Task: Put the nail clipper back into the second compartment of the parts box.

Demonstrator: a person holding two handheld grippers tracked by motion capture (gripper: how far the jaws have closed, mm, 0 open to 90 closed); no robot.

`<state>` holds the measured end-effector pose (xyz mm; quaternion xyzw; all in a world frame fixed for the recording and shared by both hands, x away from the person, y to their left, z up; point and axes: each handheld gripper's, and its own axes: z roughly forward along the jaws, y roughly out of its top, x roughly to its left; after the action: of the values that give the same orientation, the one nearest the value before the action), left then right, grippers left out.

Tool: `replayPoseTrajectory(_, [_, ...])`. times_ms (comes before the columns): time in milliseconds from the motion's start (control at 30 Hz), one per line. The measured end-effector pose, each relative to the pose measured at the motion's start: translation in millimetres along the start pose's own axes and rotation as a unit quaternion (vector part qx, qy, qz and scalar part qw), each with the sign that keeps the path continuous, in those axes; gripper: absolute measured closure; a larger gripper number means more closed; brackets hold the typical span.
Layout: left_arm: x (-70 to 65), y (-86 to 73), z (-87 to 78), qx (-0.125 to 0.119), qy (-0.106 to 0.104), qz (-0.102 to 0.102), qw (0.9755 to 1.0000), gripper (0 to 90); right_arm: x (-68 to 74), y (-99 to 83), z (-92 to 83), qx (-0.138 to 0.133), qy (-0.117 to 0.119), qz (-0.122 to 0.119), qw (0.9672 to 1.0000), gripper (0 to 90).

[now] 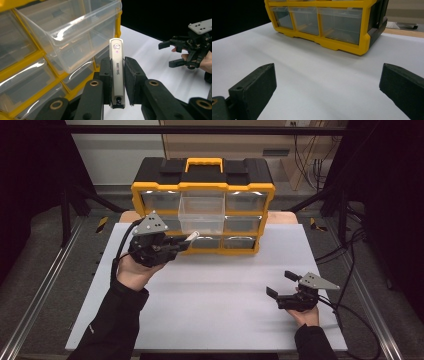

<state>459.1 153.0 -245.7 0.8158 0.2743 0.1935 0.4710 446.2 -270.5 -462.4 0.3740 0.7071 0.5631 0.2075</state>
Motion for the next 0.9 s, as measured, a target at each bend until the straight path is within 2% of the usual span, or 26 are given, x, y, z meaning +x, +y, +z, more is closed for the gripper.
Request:
replayPoseTrajectory(367, [4.8, 16.0, -7.8, -0.012, 0.004, -0.003, 0.9999, 76.5, 0.1, 0.1, -0.4, 0.000, -0.001, 0.001, 1.0000, 1.8])
replayPoseTrajectory(900, [14.8, 42.1, -6.1, -0.016, 0.016, -0.004, 0.9997, 76.5, 0.2, 0.3, -0.7, -0.002, -0.001, 0.001, 1.0000, 1.8])
